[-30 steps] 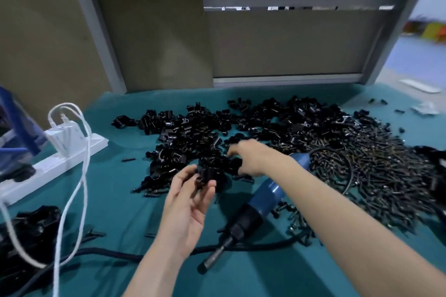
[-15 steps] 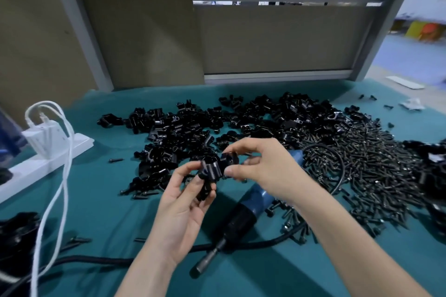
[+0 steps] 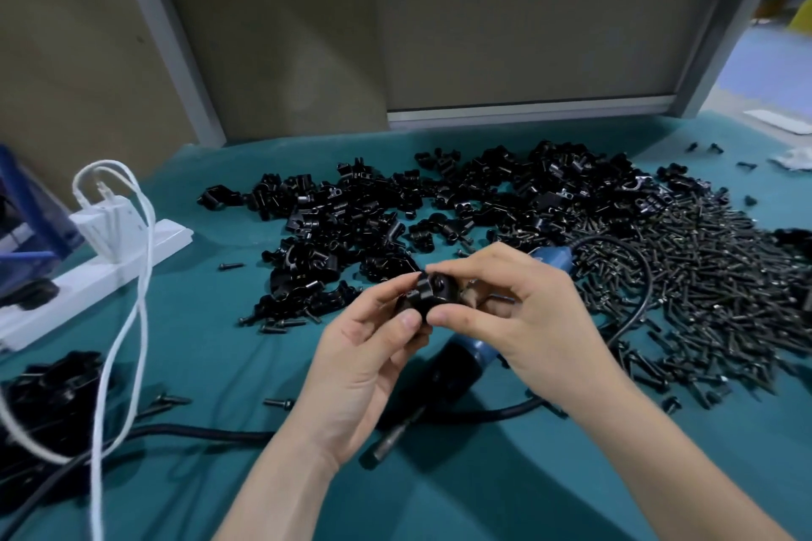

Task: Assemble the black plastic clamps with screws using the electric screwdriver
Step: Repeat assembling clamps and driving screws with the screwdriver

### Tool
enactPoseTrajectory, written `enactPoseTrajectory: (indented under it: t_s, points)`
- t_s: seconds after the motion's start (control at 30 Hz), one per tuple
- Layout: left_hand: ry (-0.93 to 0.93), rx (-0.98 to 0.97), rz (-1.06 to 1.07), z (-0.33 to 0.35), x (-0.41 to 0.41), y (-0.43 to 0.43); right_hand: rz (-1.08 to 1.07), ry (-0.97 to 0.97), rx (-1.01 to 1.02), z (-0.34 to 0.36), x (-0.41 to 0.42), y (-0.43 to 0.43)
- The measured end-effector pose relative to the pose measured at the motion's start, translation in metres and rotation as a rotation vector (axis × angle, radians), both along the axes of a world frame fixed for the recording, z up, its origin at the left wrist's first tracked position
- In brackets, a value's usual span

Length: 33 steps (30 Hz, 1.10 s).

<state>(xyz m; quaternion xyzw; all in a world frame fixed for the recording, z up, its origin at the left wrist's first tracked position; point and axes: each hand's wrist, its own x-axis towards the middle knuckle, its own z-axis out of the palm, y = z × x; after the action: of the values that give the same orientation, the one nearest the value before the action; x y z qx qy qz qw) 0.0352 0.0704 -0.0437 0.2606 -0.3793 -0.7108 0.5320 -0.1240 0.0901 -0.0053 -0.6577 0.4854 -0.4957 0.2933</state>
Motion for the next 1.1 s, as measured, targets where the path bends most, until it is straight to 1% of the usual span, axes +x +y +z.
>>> enactPoseTrajectory:
  t_s: [0.13,0.33,0.43,0.53,0.6,0.67,0.8,0.87,1.1]
  points:
    - [-0.028,-0.016,-0.008,-0.001,-0.002,0.001,-0.014,0.036,-0.011,0.001,-0.001,0.001]
    - [-0.066,-0.013,-0.026,0.0,-0.002,0.002,0.032,0.007,0.039,0.0,-0.003,0.0]
    - [-0.071,0.008,-0.018,0.001,-0.002,0.002,0.084,0.019,0.067,0.0,-0.006,0.0]
    - [-0.051,0.029,-0.005,0.002,-0.002,0.003,0.173,-0.039,0.086,0.0,-0.009,0.0]
    - [-0.048,0.015,-0.023,0.003,-0.003,0.004,0.165,-0.037,0.054,0.001,-0.009,0.001]
    - [-0.04,0.015,-0.045,0.005,-0.003,0.006,0.114,0.007,0.0,0.002,-0.01,0.001]
    - [-0.008,0.05,-0.09,0.007,0.0,0.006,0.027,0.195,-0.175,0.006,-0.012,0.004]
    - [0.0,0.059,-0.124,0.007,0.002,0.006,0.022,0.248,-0.213,0.007,-0.013,0.005]
    - [0.017,0.105,-0.157,0.006,0.002,0.006,0.059,0.213,-0.189,0.01,-0.013,0.007]
